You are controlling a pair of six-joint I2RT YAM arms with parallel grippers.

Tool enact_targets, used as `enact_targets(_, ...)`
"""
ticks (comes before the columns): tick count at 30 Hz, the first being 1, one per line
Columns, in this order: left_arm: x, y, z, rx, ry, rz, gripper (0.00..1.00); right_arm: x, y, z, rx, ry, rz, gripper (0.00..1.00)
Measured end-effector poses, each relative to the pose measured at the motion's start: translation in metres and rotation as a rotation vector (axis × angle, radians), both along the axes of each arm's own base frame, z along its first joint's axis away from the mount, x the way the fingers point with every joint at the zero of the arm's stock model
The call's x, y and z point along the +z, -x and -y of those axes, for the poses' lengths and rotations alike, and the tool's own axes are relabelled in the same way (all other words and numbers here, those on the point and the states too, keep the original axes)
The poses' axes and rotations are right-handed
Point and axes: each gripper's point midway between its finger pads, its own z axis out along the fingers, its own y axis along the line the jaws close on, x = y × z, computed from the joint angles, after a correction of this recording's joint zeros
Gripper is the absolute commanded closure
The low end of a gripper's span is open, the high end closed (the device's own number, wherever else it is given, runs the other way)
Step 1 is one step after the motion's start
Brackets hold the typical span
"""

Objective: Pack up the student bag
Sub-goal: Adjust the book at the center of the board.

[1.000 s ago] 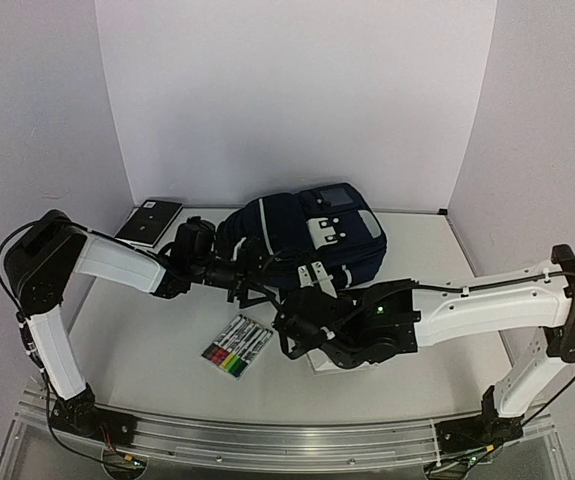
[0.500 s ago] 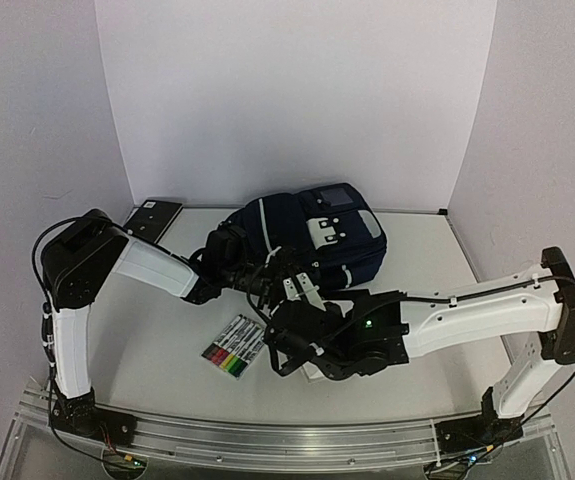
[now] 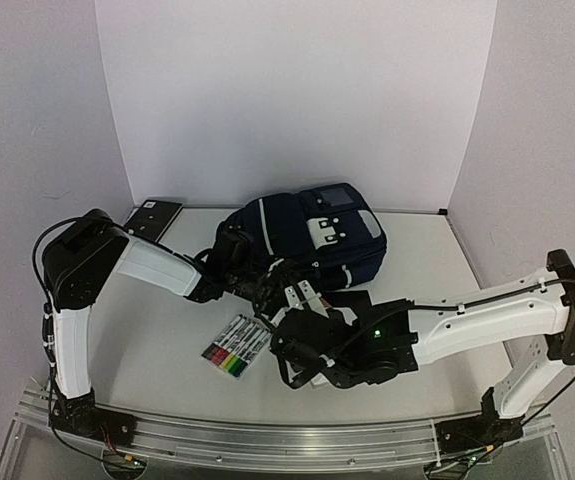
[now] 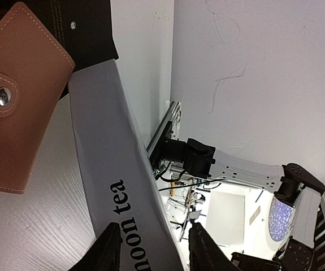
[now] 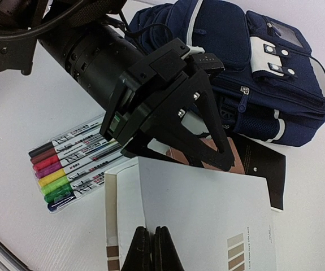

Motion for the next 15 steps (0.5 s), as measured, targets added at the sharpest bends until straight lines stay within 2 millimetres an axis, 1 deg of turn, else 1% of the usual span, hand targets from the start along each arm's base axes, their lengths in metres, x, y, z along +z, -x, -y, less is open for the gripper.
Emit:
enact_targets(3, 0.000, 0.002, 0.000, -0.009, -0.005, -0.010, 0.69, 0.001, 0.000, 0.002, -0.001, -0.010, 0.001, 0.90)
enact_targets(7, -0.001, 0.006, 0.000, -0.022, -0.009, -0.020, 0.74, -0.001, 0.001, 0.003, -0.002, -0.019, -0.001, 0.76)
enact_targets(8, -0.001, 0.007, 0.000, -0.026, -0.007, -0.020, 0.75, -0.001, 0.001, 0.004, -0.002, -0.019, -0.002, 0.72)
enact_targets(11, -0.001, 0.008, 0.001, -0.032, -0.006, -0.022, 0.78, 0.001, 0.002, 0.009, -0.005, -0.035, -0.005, 0.53)
enact_targets(12, 0.000, 0.009, 0.001, -0.032, -0.006, -0.022, 0.79, 0.003, 0.002, 0.010, -0.005, -0.042, -0.005, 0.48)
enact_targets(14, 0.000, 0.009, 0.001, -0.032, -0.005, -0.022, 0.78, 0.009, 0.003, 0.013, -0.005, -0.058, -0.004, 0.40)
enact_targets(15, 0.000, 0.008, 0.001, -0.032, -0.002, -0.019, 0.76, 0.012, 0.003, 0.015, -0.005, -0.068, -0.003, 0.34)
